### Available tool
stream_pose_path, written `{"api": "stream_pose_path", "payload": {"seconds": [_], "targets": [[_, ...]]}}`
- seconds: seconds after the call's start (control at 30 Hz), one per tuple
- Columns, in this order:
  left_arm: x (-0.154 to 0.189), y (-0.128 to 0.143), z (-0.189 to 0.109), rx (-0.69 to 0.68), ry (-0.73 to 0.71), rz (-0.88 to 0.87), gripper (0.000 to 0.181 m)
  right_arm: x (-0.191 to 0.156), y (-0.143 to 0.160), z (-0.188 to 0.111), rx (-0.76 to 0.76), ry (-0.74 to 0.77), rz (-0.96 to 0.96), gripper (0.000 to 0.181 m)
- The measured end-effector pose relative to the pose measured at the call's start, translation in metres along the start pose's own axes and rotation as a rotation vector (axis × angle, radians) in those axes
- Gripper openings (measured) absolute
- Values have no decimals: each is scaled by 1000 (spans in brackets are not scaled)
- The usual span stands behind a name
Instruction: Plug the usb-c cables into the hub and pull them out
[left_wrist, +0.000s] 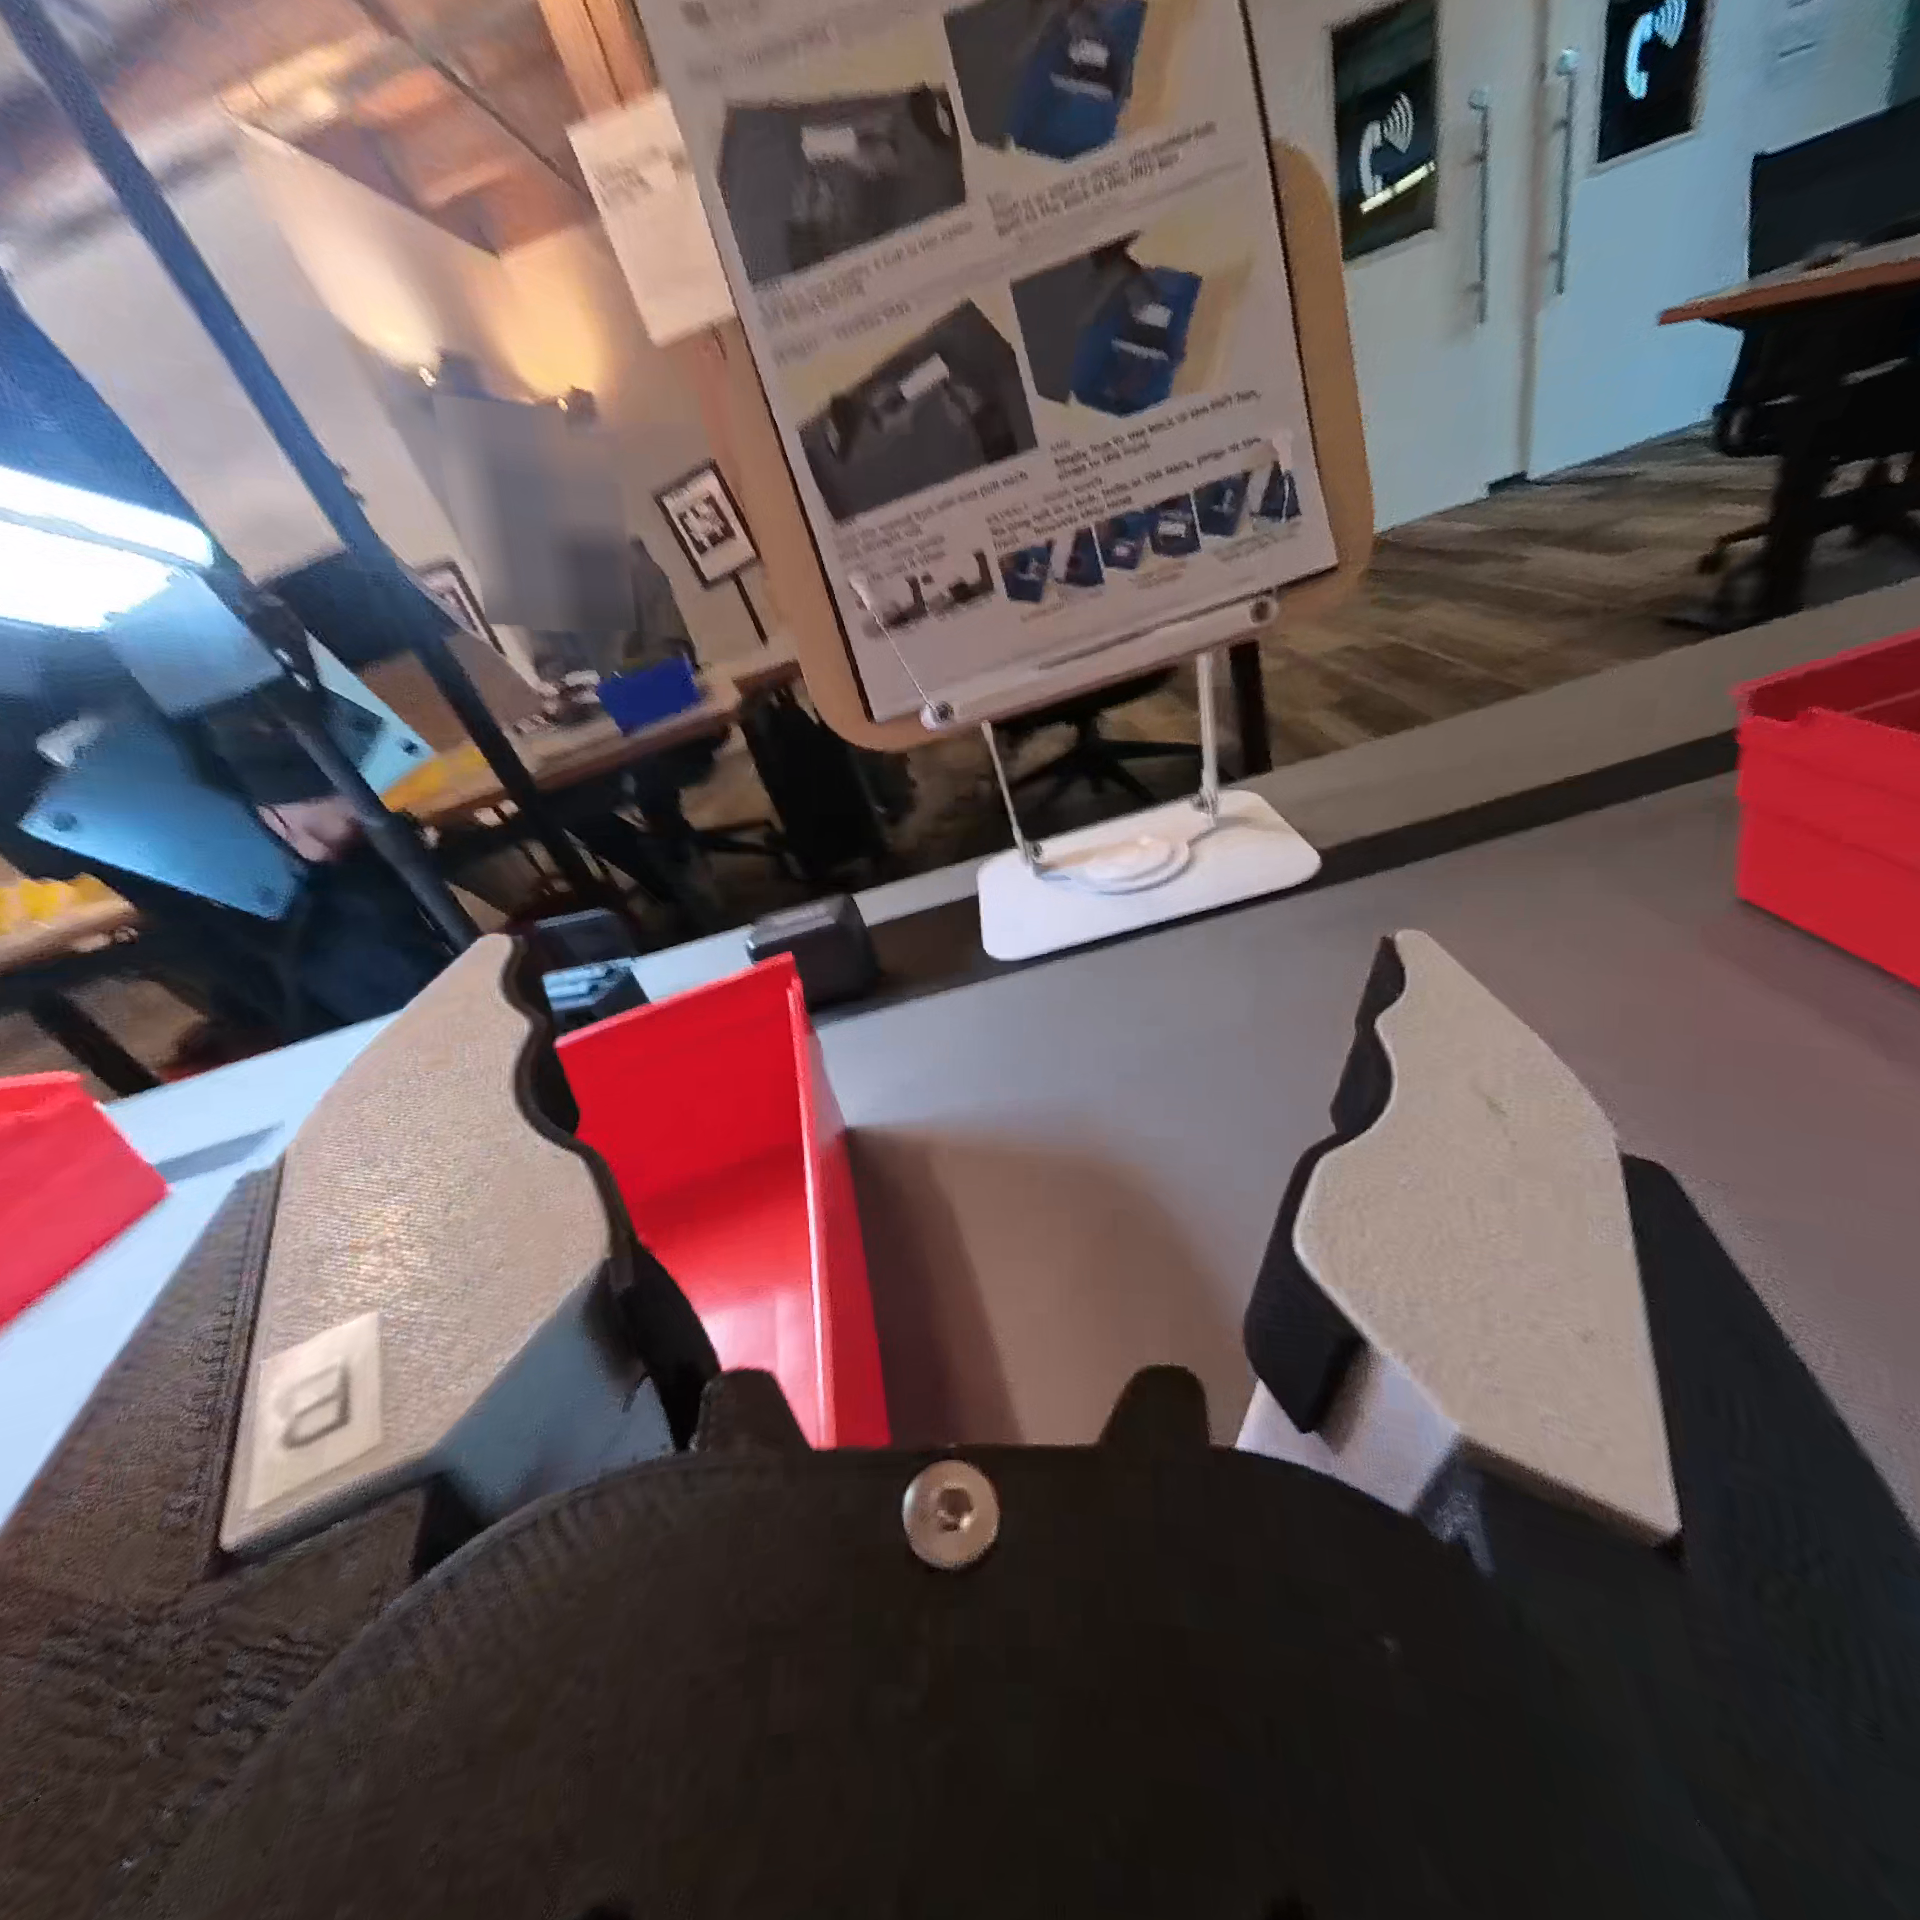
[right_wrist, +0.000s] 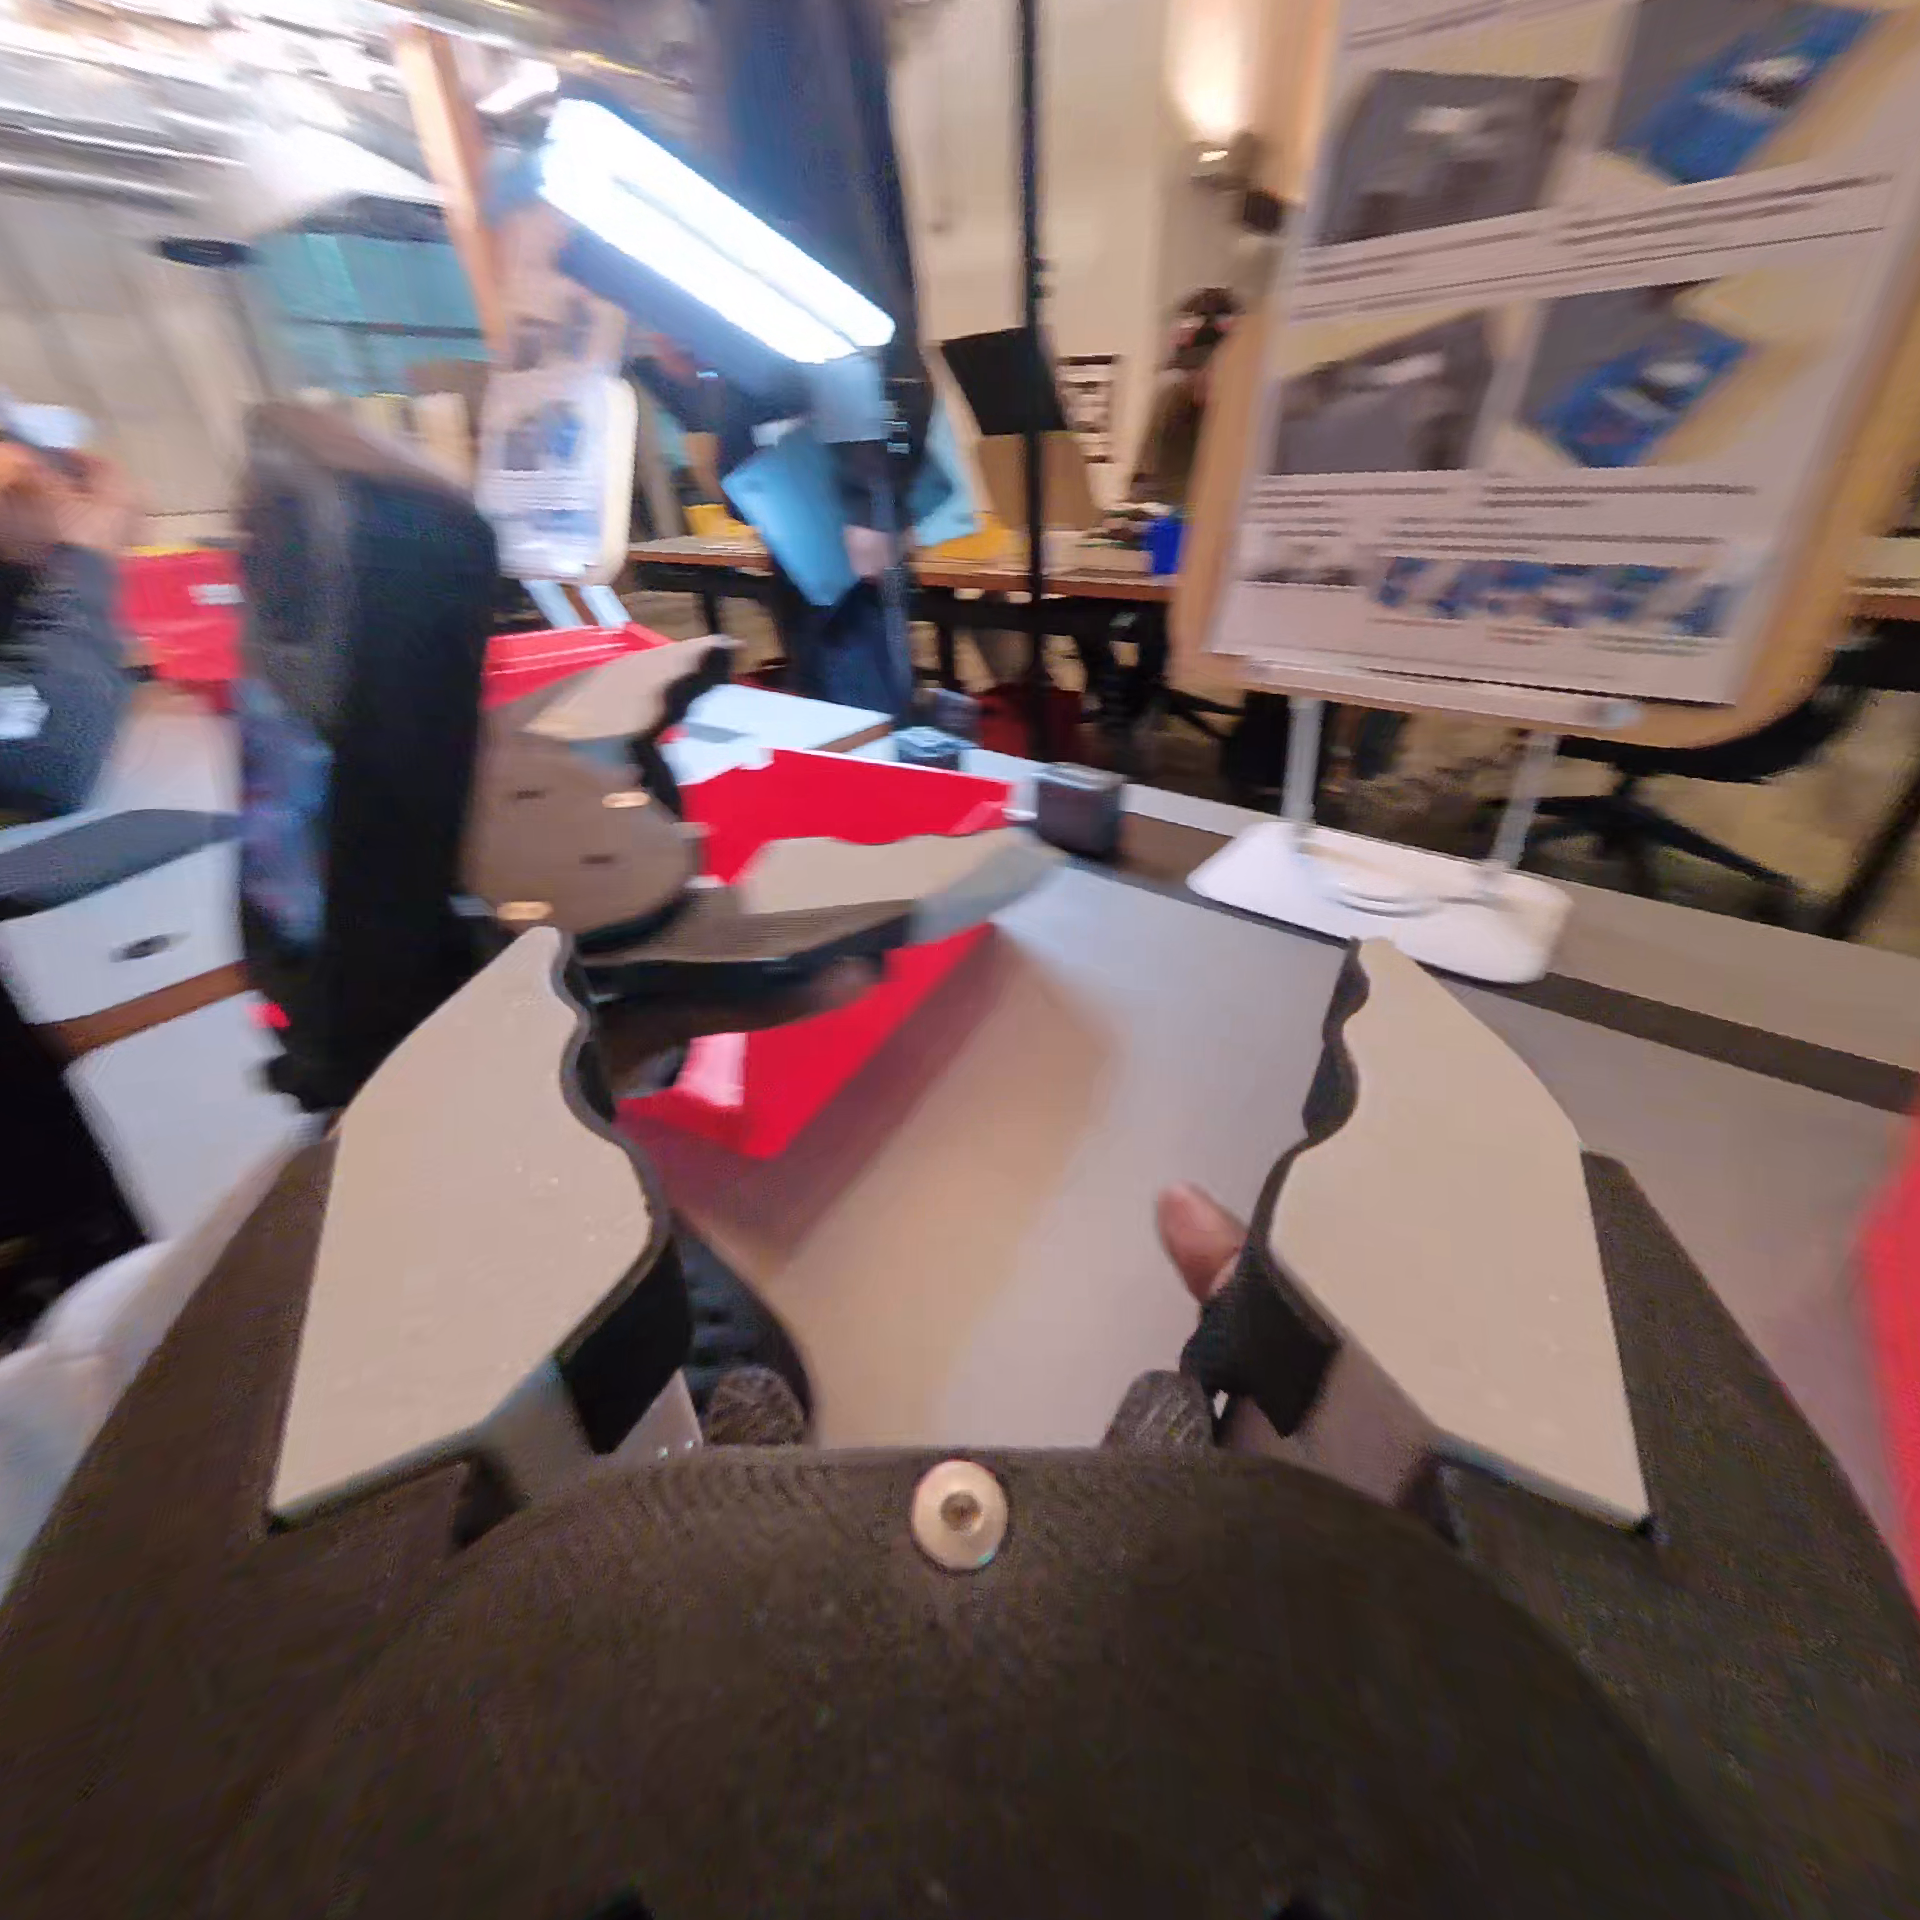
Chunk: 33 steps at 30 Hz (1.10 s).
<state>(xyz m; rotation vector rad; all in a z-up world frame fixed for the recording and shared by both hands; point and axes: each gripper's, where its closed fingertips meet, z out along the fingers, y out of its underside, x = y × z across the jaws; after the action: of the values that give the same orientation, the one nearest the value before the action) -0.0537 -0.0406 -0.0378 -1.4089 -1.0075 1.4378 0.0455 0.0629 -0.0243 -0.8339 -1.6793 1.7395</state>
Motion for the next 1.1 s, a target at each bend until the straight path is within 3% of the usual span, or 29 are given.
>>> {"api": "stream_pose_path", "payload": {"seconds": [0.13, 0.27, 0.4, 0.73, 0.9, 1.03, 1.1], "targets": [[1, -22, -13, 81, -21, 45, 138, -57, -5, -6, 11, -141, 7, 119], [2, -31, -13, 112, -14, 31, 137, -78, -7, -15, 7, -192, -35, 125], [16, -25, -9, 38, 46, 19, 115, -74, -3, -10, -2, -153, -58, 122], [27, -11, -4, -53, 9, 123, 115, -61, 1, -7, -5, -76, -99, 117], [15, -16, -7, -6, -63, 151, 117, -60, 8, -6, -64, -87, -95, 124], [-8, -17, -10, 18, -203, 236, 119, -53, 10, -3, -94, -61, -155, 135], [-8, -9, -8, -10, -208, 270, 119, -53, 10, -4, -96, -55, -187, 131]]}}
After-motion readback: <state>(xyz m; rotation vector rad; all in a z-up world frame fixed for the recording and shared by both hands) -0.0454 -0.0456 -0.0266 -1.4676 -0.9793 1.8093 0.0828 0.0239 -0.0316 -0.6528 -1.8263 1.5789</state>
